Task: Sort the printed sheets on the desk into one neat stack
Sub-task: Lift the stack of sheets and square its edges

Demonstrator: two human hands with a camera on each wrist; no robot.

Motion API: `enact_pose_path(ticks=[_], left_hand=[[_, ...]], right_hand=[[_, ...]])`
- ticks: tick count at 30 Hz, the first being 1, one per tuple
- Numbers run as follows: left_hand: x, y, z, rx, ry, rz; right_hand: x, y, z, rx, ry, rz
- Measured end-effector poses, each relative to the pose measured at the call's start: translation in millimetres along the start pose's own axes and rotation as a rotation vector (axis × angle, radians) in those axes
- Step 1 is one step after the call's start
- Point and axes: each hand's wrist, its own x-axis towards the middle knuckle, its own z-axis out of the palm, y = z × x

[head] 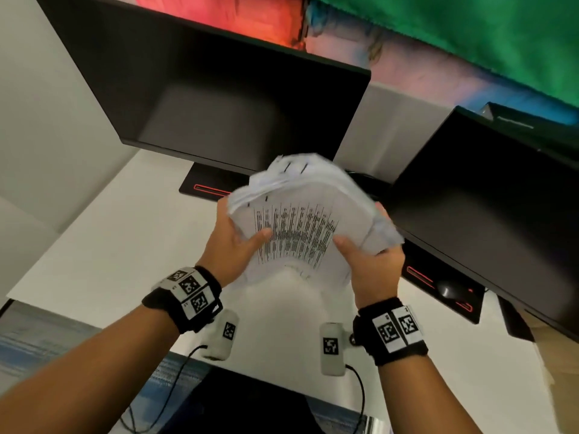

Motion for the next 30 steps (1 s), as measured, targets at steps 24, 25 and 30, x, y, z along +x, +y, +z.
enact_pose_path(ticks=[24,25,30], left_hand=[[8.3,57.4,1.2,0.154,0.123,0.487],[9.8,58.7,1.2,0.161,0.156,0.468],[8.2,57.8,0.9,-0.140,0.292,0.223]], right_hand=[[1.6,18.0,-12.3,-0.081,-0.063,0.064],[0.7,15.7,-11.9,-0.077,-0.066,0.066],[-1.3,14.9,-10.6,-0.112,-0.079,0.029]])
